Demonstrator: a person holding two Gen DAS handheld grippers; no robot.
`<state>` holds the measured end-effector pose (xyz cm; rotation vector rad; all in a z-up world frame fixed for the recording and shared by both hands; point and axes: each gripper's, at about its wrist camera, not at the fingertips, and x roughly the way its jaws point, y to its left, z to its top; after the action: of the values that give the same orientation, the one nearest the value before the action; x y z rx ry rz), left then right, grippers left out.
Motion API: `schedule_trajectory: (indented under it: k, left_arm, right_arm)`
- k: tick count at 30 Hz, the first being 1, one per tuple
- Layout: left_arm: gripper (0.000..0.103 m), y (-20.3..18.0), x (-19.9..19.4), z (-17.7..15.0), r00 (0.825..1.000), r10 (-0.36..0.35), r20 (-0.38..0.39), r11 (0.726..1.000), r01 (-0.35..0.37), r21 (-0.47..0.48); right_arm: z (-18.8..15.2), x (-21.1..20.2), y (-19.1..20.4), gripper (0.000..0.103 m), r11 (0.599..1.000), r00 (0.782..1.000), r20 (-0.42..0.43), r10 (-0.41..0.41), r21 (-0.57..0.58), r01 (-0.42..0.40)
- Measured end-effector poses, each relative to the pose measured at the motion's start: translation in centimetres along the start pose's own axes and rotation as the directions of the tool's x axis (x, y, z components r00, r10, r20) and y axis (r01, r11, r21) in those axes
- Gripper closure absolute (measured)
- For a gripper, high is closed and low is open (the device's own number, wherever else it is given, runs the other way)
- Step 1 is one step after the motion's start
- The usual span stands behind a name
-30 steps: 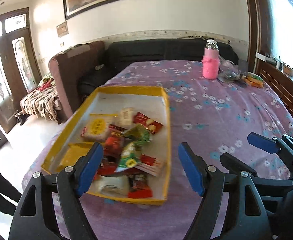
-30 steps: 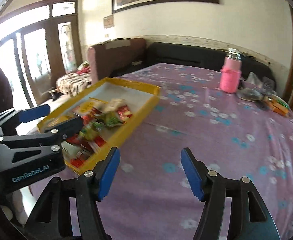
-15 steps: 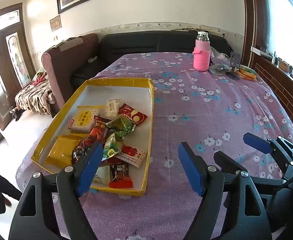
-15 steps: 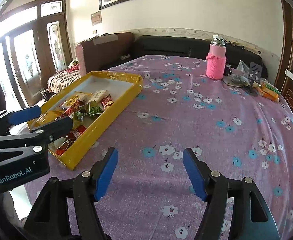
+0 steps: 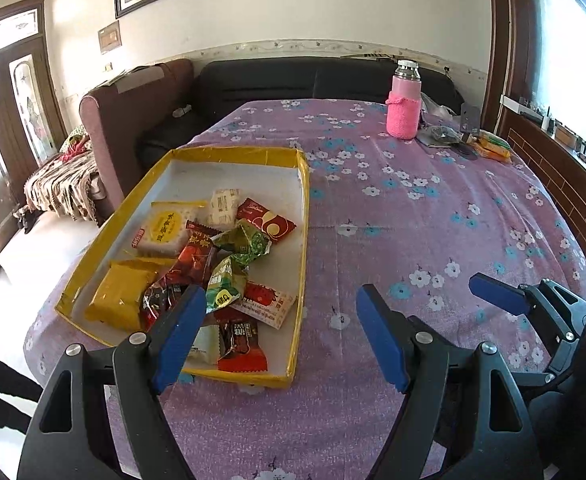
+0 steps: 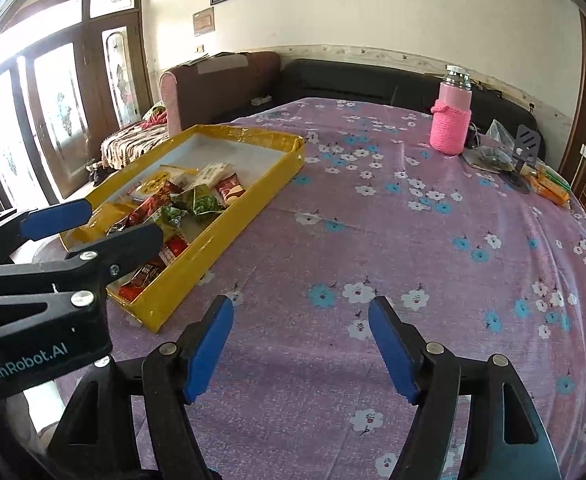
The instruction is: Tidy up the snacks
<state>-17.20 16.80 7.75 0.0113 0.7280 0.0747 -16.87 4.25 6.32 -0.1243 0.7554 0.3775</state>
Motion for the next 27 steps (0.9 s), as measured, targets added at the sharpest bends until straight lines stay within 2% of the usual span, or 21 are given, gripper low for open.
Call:
schedule_trajectory:
  k: [10,27]
  left_arm:
    - [0.025,0.2,1.2,-0.5,0.998,-0.039,-0.042,0.999,0.039,-0.010]
    - [0.025,0.8,1.5,-0.9,0.996,-0.067,-0.057,0.997,0.065,-0.035]
  right_arm:
    - [-0.1,1.2,0.4,0.029,1.000,0.999,-0.044,-0.011,0.001,0.011]
    - [-0.3,2.1,0.3,0.029,1.000,0.997,-0.074,-0.005,0.028,0.007]
